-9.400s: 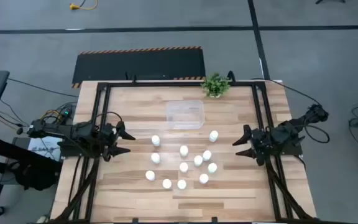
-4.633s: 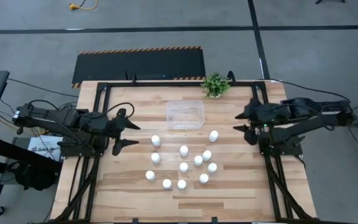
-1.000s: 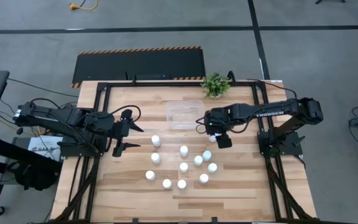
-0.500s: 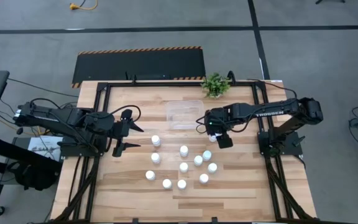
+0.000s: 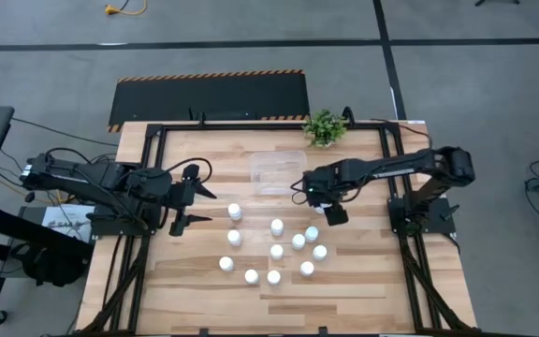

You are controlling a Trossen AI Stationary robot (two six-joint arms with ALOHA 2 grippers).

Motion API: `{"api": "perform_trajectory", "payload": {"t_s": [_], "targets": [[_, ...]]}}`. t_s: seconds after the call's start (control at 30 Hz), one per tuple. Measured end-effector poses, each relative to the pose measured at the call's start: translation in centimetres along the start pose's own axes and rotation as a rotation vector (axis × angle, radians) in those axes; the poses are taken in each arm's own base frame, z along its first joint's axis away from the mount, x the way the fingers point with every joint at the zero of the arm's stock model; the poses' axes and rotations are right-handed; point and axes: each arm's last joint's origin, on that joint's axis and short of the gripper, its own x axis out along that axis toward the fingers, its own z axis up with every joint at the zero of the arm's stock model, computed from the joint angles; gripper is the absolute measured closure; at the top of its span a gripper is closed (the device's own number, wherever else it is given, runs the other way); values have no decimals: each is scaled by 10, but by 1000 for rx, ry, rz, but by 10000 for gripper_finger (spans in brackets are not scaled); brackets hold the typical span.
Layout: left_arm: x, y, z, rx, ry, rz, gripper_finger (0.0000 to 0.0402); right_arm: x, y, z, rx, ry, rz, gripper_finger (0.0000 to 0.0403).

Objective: Pick and place pill bottles into a basket
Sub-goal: Put the white medicine bottle into the transparent bin

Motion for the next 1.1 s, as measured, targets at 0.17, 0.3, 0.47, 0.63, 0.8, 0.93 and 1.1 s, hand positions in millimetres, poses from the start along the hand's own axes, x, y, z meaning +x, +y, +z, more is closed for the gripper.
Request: {"api": "perform_trajectory", "payload": {"t_s": [0.17, 0.3, 0.47, 0.63, 0.8, 0.93, 1.1], "targets": [[0, 0, 0, -9, -1, -6, 123, 17, 2, 6, -21, 42, 17, 147], [0, 0, 0, -14, 0, -7, 123, 24, 1, 8, -28, 57, 22, 147], [0, 0, 0, -16, 0, -7, 123, 21, -1, 9, -24, 23, 7, 147], [0, 0, 0, -16, 0, -7, 123, 20, -3, 9, -16, 19, 4, 147], [0, 0, 0, -16, 0, -7, 123, 23, -4, 9, -13, 31, 8, 159], [0, 0, 0, -15, 1, -7, 123, 23, -4, 9, -12, 27, 6, 186], [0, 0, 0, -15, 1, -7, 123, 23, -4, 8, -12, 33, 8, 223]]}}
